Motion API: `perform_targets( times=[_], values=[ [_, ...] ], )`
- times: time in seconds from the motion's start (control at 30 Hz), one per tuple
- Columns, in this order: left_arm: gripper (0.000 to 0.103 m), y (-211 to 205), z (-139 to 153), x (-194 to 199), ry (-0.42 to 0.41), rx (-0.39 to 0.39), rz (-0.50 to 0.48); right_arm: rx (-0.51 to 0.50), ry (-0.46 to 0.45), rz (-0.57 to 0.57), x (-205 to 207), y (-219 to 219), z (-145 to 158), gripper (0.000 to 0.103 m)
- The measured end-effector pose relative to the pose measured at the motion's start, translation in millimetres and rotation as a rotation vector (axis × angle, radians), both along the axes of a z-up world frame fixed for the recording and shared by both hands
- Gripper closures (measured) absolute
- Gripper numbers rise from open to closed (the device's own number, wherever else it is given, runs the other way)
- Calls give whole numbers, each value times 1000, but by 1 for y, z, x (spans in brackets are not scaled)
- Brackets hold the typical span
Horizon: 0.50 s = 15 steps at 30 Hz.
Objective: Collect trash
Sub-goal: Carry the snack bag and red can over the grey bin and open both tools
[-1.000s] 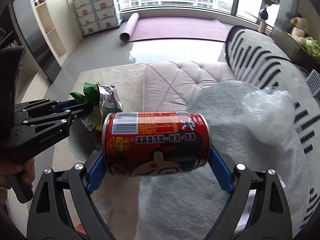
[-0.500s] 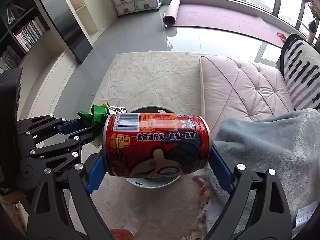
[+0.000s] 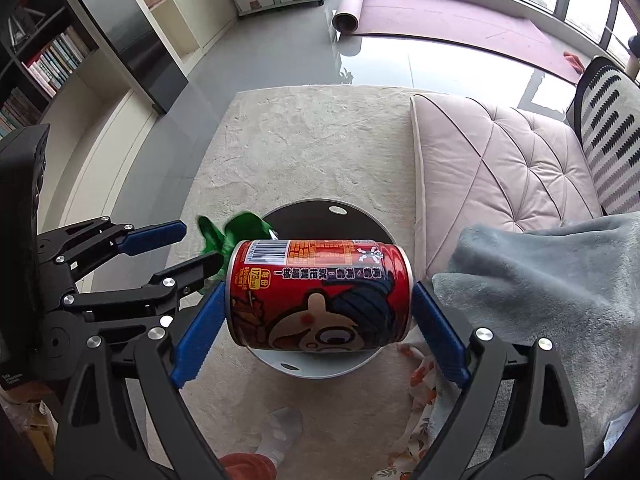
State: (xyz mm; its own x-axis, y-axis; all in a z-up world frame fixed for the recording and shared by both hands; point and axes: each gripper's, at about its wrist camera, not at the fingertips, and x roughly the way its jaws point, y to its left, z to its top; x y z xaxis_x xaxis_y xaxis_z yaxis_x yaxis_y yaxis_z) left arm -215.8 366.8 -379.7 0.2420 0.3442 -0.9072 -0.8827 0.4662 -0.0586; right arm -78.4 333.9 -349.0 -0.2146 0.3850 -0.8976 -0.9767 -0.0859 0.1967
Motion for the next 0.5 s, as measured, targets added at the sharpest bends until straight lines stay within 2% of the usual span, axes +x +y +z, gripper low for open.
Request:
perform_targets(
  times=[0.3,0.5],
  values=[
    [53,1,9,2,-9,12,6,34,4,-3,4,2,8,14],
    [53,-4,19,12,-15,22,-24,60,-28,-6,11,-9,19,14]
  ],
)
